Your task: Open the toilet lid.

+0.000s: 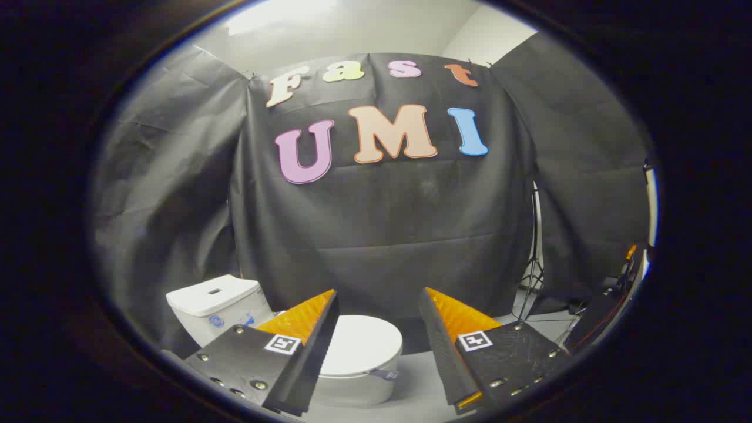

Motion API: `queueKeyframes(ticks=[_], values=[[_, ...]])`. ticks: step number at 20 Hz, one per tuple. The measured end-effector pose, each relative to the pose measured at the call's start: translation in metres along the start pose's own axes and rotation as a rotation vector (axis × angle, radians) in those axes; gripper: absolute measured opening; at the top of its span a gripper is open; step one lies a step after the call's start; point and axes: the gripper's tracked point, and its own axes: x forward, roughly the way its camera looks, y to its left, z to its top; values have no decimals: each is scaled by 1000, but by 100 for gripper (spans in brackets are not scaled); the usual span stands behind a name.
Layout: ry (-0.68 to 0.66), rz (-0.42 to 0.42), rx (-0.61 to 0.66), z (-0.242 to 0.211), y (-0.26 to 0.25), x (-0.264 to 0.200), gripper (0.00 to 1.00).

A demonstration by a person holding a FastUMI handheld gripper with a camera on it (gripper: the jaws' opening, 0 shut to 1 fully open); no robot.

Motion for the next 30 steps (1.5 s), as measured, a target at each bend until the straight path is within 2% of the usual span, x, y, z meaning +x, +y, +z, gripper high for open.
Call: queueKeyframes(ticks=[9, 30], values=[[31, -22, 30, -15, -13, 3, 82], [11, -69, 82, -15, -31, -2, 82]])
